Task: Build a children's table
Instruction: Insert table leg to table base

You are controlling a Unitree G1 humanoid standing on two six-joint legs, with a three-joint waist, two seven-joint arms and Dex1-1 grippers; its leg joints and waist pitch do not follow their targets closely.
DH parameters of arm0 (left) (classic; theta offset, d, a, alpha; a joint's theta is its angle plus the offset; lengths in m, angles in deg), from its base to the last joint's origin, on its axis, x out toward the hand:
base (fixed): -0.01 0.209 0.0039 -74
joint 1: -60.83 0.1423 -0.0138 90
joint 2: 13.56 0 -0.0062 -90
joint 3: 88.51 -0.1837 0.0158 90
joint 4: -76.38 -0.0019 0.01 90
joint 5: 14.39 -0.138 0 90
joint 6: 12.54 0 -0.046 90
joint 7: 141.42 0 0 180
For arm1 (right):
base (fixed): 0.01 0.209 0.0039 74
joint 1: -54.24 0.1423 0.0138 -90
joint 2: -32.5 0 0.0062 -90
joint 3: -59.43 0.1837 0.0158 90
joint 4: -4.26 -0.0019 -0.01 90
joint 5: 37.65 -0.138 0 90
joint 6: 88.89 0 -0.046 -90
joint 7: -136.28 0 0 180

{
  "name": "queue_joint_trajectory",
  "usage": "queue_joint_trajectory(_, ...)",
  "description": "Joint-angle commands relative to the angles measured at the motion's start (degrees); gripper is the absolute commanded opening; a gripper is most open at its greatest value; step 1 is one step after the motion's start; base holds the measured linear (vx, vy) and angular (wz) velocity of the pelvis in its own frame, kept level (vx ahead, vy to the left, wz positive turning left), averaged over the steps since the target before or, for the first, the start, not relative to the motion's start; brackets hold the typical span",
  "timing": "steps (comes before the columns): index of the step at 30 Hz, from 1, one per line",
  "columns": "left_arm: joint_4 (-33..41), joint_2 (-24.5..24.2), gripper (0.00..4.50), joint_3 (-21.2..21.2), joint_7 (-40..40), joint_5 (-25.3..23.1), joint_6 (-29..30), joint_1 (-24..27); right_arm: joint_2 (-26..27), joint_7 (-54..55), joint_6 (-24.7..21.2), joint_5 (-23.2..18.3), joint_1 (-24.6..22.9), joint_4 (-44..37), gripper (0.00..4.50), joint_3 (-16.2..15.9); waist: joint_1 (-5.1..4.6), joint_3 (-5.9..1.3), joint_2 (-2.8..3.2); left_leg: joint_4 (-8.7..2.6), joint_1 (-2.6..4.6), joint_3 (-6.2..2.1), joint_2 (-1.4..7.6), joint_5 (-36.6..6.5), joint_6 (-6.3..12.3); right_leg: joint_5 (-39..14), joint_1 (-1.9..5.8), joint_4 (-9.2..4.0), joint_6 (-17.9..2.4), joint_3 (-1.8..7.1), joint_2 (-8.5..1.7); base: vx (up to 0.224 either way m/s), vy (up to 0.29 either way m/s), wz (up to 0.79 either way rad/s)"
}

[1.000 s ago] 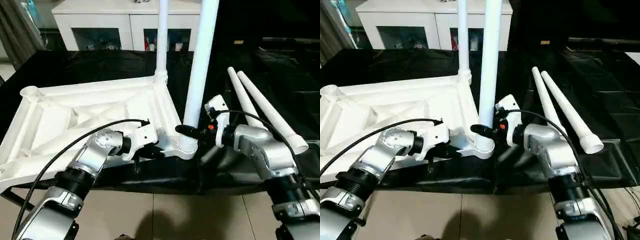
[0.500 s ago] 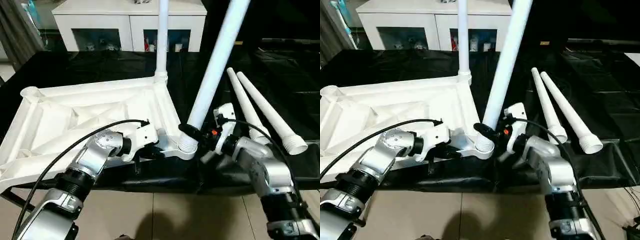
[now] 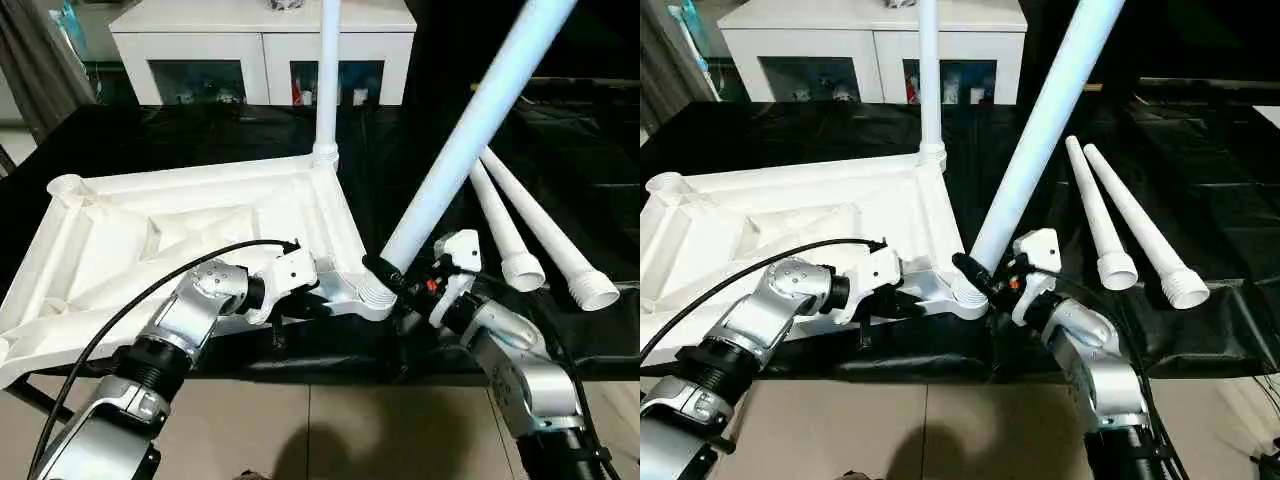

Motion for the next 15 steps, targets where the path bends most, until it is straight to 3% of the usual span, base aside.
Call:
queue_joint_trajectory(1,-0.1,-0.3,0.0,1.0,-1.1,0.1,-0.7,-2.3,-1.3,0.1,-3.5,3.5,-1.9,3.9,1.85,-2.9,-0.33,-3.47,0.05,-5.04,1.11,-0.55,1.51,-21.1,-0.14,-17.9,2.01,-4.47,-10.5,1.71,-1.53,0.0,0.0,0.0)
queue_joint_trajectory(7,-0.2,-0.7,0.0,0.8,-1.0,0.1,-0.9,-2.3,-2.9,-1.4,-7.2,4.8,0.2,3.9,1.85,-5.6,-0.49,-3.41,-0.25,-5.09,1.07,-0.65,1.53,-21.8,-0.11,-20.0,1.97,-4.59,-9.9,1.71,-1.58,0.0,0.0,0.0)
queue_joint_trajectory(8,-0.2,-0.8,0.0,0.7,-0.9,0.1,-0.9,-2.3,-3.1,-1.7,-7.7,4.8,0.6,4.0,1.85,-5.8,-0.58,-3.39,-0.58,-5.09,1.03,-0.59,1.54,-21.6,-0.04,-20.1,1.95,-4.68,-9.8,1.76,-1.57,0.0,0.0,0.0)
queue_joint_trajectory(14,0.1,-1.2,0.0,0.5,-0.6,0.0,-0.8,-2.2,-4.6,-3.7,-12.1,4.3,5.3,6.5,1.85,-6.6,-0.66,-3.48,-0.46,-5.02,1.07,-0.59,1.6,-20.7,0.02,-18.5,1.93,-4.4,-10.6,1.77,-1.58,0.0,0.0,0.0)
queue_joint_trajectory(15,0.1,-1.2,0.0,0.5,-0.6,0.0,-0.8,-2.2,-4.6,-3.7,-12.4,4.2,5.9,7.0,1.85,-6.5,-0.72,-3.49,-0.68,-5.0,1.08,-0.53,1.64,-20.7,-0.05,-18.3,1.87,-4.46,-10.5,1.81,-1.62,0.0,0.0,0.0)
